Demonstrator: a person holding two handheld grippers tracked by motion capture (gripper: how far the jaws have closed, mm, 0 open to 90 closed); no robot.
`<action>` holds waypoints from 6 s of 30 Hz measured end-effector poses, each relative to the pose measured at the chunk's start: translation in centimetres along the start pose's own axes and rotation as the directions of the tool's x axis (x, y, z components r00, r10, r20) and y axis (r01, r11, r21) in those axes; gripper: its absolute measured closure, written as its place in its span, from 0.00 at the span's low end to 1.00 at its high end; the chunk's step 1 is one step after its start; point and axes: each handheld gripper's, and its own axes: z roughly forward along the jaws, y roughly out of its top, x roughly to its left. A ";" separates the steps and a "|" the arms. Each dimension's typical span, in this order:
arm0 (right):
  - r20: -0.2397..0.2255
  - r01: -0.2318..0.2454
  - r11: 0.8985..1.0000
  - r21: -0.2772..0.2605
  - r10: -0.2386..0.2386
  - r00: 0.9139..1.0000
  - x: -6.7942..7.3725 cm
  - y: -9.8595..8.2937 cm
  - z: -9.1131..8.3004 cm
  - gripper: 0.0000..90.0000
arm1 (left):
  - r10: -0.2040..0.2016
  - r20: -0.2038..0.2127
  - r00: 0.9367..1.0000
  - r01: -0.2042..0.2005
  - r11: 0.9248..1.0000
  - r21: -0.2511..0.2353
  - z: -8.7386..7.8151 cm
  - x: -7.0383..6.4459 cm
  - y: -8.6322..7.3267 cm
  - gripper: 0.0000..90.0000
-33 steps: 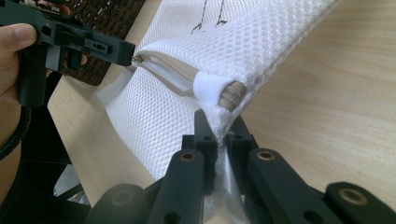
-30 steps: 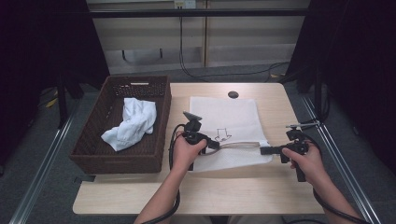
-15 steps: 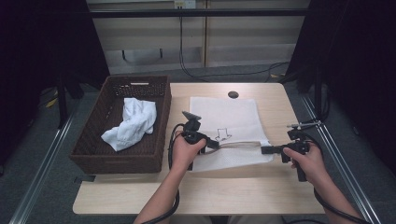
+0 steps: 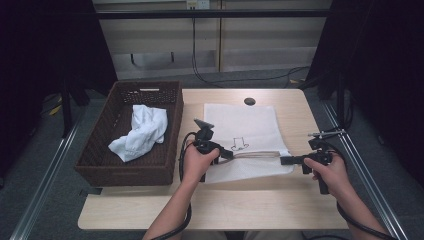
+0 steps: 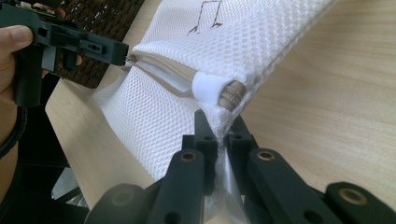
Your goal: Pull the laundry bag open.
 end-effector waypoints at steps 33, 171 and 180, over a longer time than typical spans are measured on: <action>0.000 0.001 1.000 0.006 -0.001 1.000 -0.1 0.0 0.0 0.97 | 0.013 -0.030 0.999 -0.013 1.000 0.000 0.1 -0.1 0.0 0.97; 0.050 0.002 1.000 -0.018 -0.001 0.999 -1.1 0.3 -1.5 0.98 | -0.048 -0.047 0.998 0.047 0.999 -0.015 -1.4 1.1 0.3 0.97; 0.045 -0.003 1.000 -0.019 0.004 0.999 -1.1 0.3 -1.6 0.98 | -0.045 -0.051 0.998 0.045 0.999 -0.015 -1.4 1.0 0.3 0.97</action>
